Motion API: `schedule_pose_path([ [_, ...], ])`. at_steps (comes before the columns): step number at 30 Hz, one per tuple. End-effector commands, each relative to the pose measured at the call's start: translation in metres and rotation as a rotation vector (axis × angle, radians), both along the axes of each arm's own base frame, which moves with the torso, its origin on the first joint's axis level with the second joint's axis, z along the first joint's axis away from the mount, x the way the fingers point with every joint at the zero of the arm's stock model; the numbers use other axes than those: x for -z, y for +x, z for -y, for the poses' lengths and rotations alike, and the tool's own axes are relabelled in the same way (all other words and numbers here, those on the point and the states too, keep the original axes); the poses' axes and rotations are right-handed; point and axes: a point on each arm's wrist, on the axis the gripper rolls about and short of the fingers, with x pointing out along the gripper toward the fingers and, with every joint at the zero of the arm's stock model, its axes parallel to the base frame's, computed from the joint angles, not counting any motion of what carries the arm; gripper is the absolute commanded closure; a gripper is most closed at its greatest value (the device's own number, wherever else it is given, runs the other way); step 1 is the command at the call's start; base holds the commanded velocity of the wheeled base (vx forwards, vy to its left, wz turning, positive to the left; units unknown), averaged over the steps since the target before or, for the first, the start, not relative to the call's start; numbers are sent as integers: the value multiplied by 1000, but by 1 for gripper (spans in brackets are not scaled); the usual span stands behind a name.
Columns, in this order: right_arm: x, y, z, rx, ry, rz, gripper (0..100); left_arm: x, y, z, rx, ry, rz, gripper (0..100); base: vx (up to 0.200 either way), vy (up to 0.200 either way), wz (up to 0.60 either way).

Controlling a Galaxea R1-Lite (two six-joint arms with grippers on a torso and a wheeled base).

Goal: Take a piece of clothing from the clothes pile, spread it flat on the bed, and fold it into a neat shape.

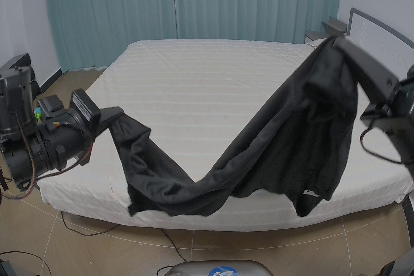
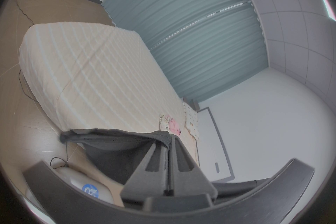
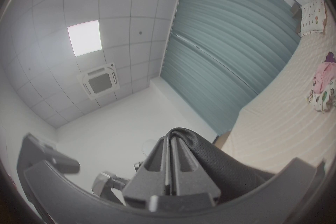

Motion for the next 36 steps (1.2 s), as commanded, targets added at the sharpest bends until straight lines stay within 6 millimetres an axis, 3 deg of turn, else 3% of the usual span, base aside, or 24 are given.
schedule_pose_path([
  [1, -39, 33, 19, 67, 53, -29, 100, -15, 11, -10, -65, -19, 22, 100, 0, 0, 0],
  [3, -42, 56, 17, 91, 37, -72, 100, -8, 18, -8, -68, -5, -5, 100, 0, 0, 0],
  [4, -42, 57, 17, 92, 36, -76, 100, -8, 19, -7, -68, -5, -7, 100, 0, 0, 0],
  [5, -36, 82, 13, 122, 8, -115, 100, 0, 28, -4, -71, 8, -38, 100, 0, 0, 0],
  [7, -19, 111, 6, 150, -25, -167, 100, 7, 39, 0, -77, 18, -69, 100, 0, 0, 0],
  [8, -18, 113, 5, 152, -27, -171, 100, 8, 40, 0, -77, 17, -70, 100, 0, 0, 0],
  [9, -2, 136, -3, 166, -56, -207, 100, 13, 50, 4, -80, 9, -96, 100, 0, 0, 0],
  [12, 8, 149, -7, 176, -69, -221, 100, 16, 56, 7, -79, 10, -113, 100, 67, 0, 0],
  [13, 21, 167, -16, 176, -79, -233, 100, 22, 68, 11, -85, 18, -131, 100, 200, 0, 0],
  [22, 32, 206, -37, 174, -77, -202, 100, 27, 104, 11, -128, 21, -144, 100, 200, 0, 0],
  [24, 35, 222, -46, 179, -76, -193, 100, 39, 122, 13, -143, 33, -175, 100, 200, 0, 0],
  [27, 40, 227, -52, 185, -84, -193, 100, 45, 135, 12, -158, 37, -188, 100, 200, 0, 0],
  [36, 76, 251, -45, 254, -120, -260, 100, 67, 180, 17, -183, 45, -216, 100, 200, 0, 0],
])
